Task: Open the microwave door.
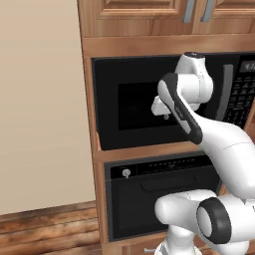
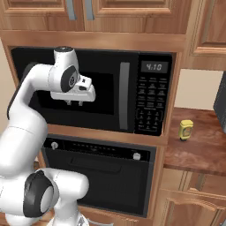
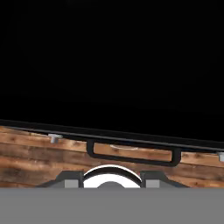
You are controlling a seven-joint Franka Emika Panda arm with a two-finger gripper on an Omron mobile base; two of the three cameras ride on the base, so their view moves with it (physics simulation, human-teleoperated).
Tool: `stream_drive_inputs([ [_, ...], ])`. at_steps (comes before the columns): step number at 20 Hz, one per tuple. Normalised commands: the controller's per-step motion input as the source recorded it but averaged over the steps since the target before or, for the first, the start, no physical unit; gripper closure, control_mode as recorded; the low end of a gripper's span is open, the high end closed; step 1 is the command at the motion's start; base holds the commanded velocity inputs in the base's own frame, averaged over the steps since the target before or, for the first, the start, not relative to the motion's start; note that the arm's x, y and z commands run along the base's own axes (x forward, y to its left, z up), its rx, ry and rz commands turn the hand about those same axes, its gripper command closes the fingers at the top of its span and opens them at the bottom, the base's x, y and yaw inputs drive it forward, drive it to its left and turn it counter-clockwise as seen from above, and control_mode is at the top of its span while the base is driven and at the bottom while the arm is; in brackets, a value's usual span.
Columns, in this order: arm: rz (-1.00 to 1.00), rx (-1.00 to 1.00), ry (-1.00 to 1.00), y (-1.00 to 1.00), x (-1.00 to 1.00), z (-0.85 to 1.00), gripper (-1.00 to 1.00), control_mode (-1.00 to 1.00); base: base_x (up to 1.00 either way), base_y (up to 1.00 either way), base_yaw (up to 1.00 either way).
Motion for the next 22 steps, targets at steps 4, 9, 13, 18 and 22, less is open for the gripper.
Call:
stream_drive_inputs([
  [4,0.0,0.0,-0.1,-0.01,-0.26,0.0,-1.0,-1.0,0.0,0.0,0.0],
  [9,0.0,0.05,-0.51,-0.35,-0.97,0.0,-1.0,-1.0,0.0,0.0,0.0],
  [13,-0.02,0.08,-0.62,-0.77,-1.0,0.23,-1.0,-1.0,0.0,0.0,0.0],
  [18,-0.01,0.06,-0.65,-0.97,-1.0,0.29,-1.0,-1.0,0.0,0.0,0.0],
  [22,0.0,0.07,-0.49,-1.0,-0.92,0.25,-1.0,-1.0,0.0,0.0,0.0],
])
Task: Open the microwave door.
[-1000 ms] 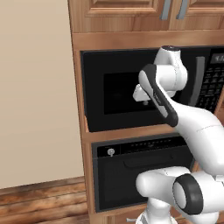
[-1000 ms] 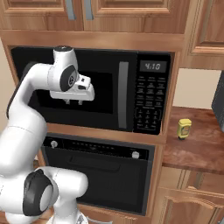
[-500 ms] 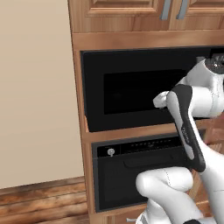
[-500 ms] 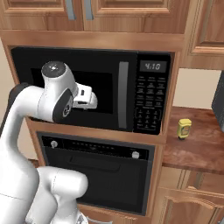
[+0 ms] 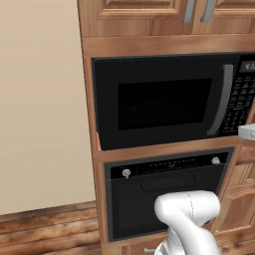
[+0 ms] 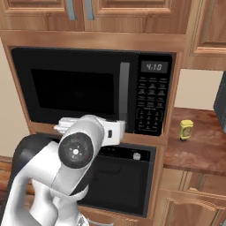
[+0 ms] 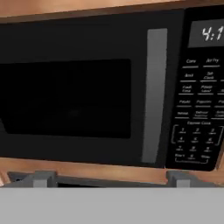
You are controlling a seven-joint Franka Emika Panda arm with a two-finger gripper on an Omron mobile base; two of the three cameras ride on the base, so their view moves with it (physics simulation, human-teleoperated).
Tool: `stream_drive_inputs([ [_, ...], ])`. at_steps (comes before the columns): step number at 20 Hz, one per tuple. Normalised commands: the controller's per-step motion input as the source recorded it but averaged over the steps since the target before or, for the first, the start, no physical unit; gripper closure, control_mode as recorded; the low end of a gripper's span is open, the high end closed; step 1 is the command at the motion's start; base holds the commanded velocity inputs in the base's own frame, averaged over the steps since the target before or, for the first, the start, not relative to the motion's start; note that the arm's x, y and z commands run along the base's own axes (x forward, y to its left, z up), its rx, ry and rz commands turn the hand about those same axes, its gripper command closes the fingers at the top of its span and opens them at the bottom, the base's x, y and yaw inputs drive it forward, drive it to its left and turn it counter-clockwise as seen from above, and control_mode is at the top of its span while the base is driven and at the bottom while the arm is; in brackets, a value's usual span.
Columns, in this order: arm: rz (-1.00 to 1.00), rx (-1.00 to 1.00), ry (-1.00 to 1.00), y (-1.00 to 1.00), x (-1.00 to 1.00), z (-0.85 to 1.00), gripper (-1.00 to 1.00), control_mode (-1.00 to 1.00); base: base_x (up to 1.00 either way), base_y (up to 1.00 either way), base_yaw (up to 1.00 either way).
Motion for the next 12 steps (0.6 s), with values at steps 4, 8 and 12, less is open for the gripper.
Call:
stream_drive_inputs([
  [4,0.03,0.05,-0.44,-0.85,-0.18,0.02,-1.0,-1.0,0.0,0.0,0.0],
  [8,0.02,0.02,-0.49,-0.15,0.22,0.02,-1.0,-1.0,0.0,0.0,0.0],
  [12,0.0,0.0,-0.11,0.0,0.64,0.01,-1.0,-1.0,0.0,0.0,0.0],
])
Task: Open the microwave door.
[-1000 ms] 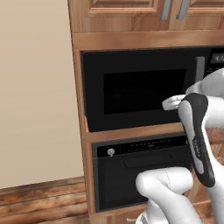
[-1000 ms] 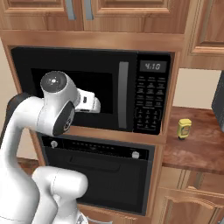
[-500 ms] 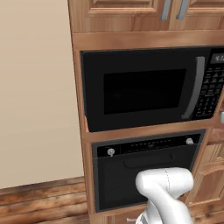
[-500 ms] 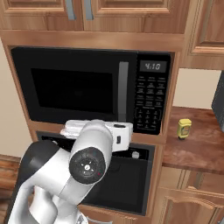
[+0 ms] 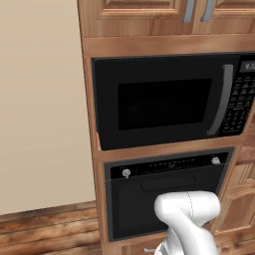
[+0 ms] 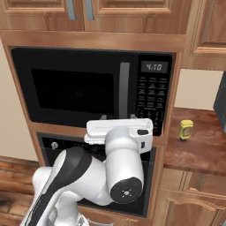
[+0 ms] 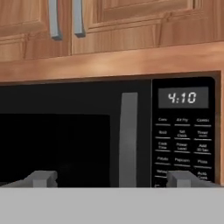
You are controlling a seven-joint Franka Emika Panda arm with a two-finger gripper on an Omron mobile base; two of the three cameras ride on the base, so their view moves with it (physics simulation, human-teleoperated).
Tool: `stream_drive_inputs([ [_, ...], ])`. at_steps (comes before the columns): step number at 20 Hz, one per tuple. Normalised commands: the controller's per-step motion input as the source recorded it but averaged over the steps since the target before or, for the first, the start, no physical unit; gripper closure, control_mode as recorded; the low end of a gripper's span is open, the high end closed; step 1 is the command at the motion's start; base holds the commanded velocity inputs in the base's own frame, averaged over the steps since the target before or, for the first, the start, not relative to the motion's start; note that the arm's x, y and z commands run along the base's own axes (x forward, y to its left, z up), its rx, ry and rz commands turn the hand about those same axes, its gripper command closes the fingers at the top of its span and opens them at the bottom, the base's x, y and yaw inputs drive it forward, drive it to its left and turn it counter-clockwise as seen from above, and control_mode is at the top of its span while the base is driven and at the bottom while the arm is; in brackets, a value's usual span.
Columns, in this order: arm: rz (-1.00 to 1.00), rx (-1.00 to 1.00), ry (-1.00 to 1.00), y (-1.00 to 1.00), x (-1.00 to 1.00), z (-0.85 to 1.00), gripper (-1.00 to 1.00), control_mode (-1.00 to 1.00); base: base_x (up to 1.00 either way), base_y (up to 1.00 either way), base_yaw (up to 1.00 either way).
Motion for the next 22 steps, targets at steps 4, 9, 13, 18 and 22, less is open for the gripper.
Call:
stream_drive_inputs([
  [4,-0.02,0.0,0.04,0.05,0.74,0.0,-1.0,-1.0,0.0,0.0,0.0],
  [9,0.0,0.0,0.04,0.03,0.54,-0.02,-1.0,-1.0,0.0,0.0,0.0],
  [13,0.0,0.01,0.0,-0.01,0.25,-0.16,-1.0,-1.0,0.0,0.0,0.0],
  [18,0.0,0.01,0.0,0.0,0.46,-0.01,-1.0,-1.0,0.0,0.0,0.0],
  [22,0.0,0.0,0.0,0.0,0.56,-0.03,-1.0,-1.0,0.0,0.0,0.0],
])
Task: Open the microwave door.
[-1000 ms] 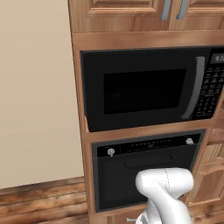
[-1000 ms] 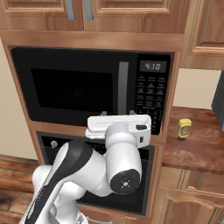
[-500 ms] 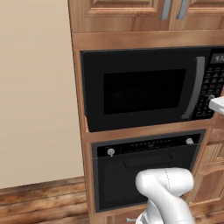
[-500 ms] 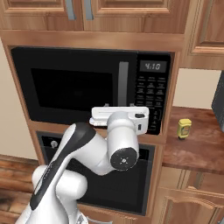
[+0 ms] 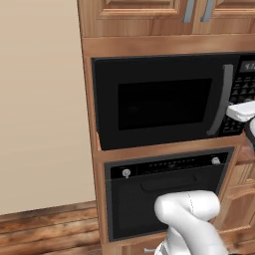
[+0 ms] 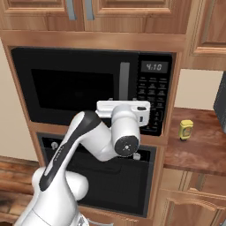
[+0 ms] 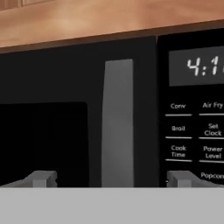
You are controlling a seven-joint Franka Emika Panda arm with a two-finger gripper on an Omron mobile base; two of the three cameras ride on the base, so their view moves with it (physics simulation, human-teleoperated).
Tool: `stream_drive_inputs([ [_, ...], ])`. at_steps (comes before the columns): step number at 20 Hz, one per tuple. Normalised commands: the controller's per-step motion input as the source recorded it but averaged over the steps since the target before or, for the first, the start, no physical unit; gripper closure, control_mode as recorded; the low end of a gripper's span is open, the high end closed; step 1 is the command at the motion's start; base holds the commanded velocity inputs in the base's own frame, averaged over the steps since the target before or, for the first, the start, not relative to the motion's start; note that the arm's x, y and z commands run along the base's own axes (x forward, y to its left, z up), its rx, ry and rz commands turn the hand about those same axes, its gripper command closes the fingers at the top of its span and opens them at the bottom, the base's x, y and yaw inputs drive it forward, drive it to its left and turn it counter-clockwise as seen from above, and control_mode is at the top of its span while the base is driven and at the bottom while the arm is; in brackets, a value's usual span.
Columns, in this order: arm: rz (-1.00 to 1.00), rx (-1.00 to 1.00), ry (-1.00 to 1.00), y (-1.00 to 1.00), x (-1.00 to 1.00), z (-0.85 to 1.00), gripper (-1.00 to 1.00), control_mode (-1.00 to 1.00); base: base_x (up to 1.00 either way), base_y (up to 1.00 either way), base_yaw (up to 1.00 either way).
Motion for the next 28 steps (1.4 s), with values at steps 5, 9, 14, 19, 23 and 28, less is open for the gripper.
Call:
stream_drive_inputs([
  [5,0.0,0.0,0.01,0.0,0.46,-0.08,-1.0,-1.0,0.0,0.0,0.0],
  [9,0.0,0.0,0.01,0.0,0.48,-0.06,-1.0,-1.0,0.0,0.0,0.0],
  [14,0.0,0.0,0.0,0.0,0.54,-0.03,-1.0,-1.0,0.0,0.0,0.0],
  [19,0.0,0.0,0.0,0.0,0.15,0.0,1.0,-1.0,0.0,0.0,0.0],
  [23,0.0,0.0,0.0,0.0,0.0,0.0,1.0,-1.0,0.0,0.0,0.0],
  [28,0.0,0.0,-0.02,0.0,-0.1,0.0,1.0,-1.0,0.0,0.0,0.0],
])
